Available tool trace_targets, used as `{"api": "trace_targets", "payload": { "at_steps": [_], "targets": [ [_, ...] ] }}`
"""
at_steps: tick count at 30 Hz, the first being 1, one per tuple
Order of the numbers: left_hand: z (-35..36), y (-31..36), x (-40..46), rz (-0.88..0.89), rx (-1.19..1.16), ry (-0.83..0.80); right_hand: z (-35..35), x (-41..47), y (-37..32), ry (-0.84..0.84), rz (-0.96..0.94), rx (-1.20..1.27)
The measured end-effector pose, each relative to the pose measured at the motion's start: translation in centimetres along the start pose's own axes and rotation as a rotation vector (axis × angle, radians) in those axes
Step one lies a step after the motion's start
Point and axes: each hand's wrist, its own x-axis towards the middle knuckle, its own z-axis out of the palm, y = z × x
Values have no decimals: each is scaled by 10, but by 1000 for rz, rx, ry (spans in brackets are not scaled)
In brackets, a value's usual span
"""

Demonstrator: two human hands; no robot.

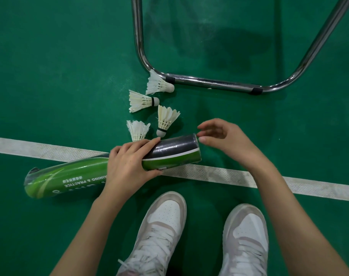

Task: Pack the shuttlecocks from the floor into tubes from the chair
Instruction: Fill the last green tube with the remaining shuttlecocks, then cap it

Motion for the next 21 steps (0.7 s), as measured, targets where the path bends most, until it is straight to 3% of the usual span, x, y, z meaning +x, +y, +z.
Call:
{"api": "trace_targets", "payload": {
  "at_steps": [5, 13, 21],
  "targets": [
    [6, -5, -4, 13, 37, -11, 24, 46, 4, 86, -134, -134],
    [4, -6, -3, 9, 36, 18, 48, 93, 9, 51, -119, -394],
    [2, -8, -1, 3, 29, 11, 44, 96, 15, 88, -67, -397]
  ]
}}
